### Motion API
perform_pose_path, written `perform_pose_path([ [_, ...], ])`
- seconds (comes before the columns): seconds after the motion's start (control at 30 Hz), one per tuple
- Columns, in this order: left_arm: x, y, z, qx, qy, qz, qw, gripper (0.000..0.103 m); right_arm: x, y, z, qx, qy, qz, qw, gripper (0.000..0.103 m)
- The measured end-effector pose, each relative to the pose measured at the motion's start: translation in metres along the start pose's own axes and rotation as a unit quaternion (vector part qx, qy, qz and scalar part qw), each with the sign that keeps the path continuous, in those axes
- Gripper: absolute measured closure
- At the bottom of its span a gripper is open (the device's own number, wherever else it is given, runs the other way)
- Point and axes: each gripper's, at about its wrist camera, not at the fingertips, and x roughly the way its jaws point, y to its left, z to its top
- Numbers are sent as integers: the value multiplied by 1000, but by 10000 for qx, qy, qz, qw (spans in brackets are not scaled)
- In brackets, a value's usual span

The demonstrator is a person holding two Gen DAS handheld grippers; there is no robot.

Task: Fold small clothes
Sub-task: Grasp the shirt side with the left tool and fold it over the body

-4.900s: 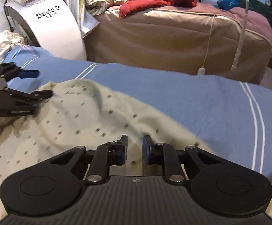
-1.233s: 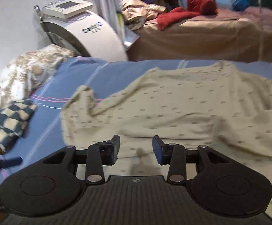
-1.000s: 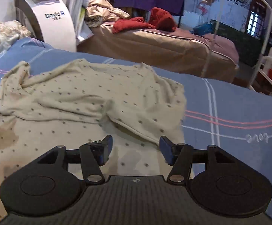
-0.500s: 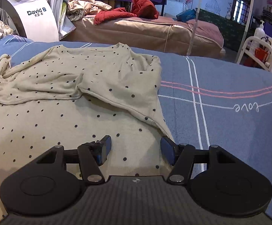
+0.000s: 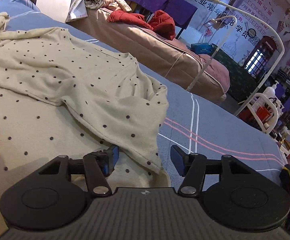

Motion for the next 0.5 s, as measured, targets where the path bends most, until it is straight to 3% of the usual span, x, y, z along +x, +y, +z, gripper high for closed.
perform_pose_path([
  [0.03,4,-1,-1,-55,58,-59,10000,75,1,-5,-1,77,60,11,10000,72],
  [0.07,6,-3,-4,-78,55,-31,9999,51,2,-9,-2,207,133,104,9996,79],
  [0.1,8,-7,-6,-39,-12,71,10000,37,2,-13,-3,289,169,145,9993,79],
  [0.2,16,-18,-5,184,-130,243,9995,35,0,-18,-8,249,162,93,9995,79],
  [0.23,20,-19,-5,190,-125,216,9995,37,-1,-19,-10,277,167,98,9994,79],
  [0.27,25,-21,-3,186,-78,168,9997,45,0,-21,-11,347,189,121,9991,81],
  [0.3,30,-23,-3,194,-3,126,9997,68,0,-24,-12,439,222,170,9986,83],
  [0.37,40,-28,-3,246,174,116,9995,95,2,-27,-13,565,250,199,9979,87],
  [0.5,34,-32,-7,317,75,152,9994,99,1,-43,-17,1012,255,112,9945,91],
])
